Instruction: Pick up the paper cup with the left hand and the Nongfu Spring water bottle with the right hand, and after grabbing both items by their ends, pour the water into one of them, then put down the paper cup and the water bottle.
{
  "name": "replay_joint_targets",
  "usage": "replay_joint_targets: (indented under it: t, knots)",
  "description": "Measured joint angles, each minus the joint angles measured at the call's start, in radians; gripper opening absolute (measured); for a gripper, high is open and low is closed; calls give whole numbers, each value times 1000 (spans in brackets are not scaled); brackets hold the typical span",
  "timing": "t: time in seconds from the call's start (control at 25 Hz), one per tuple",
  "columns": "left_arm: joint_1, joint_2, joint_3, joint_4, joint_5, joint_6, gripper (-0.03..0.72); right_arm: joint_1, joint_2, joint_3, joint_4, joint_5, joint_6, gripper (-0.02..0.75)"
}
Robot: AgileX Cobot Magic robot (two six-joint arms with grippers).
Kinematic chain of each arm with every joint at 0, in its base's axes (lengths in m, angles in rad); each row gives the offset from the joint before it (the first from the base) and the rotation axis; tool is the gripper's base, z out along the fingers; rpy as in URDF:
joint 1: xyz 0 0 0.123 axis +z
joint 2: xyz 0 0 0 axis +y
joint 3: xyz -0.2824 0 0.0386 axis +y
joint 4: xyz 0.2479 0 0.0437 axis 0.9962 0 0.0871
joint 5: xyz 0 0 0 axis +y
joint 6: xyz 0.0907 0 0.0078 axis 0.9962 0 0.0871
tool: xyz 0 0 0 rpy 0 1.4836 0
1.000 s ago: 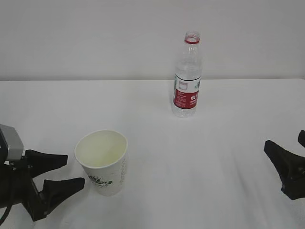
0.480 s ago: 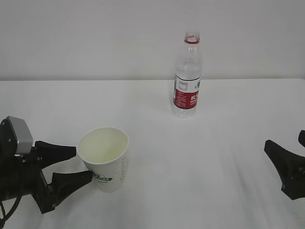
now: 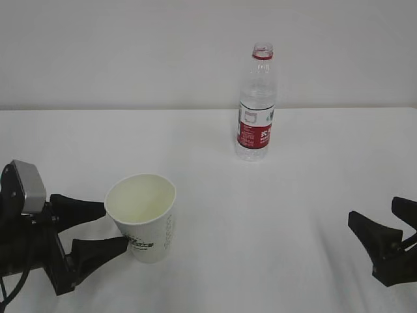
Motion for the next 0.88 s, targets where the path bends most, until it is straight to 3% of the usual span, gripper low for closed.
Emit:
replay_joint_targets:
  t: [0.32,0.52,0.88]
  knots:
    - [-6,5,-2,17,0,0,628,0,0,-3,-6,0,0,587]
    - [-73,5,-43,-15,0,0,629,0,0,-3,-11,-1,0,587]
    - [-89,7,-50,-62,0,0,686,0,0,-3,-19,-1,0,587]
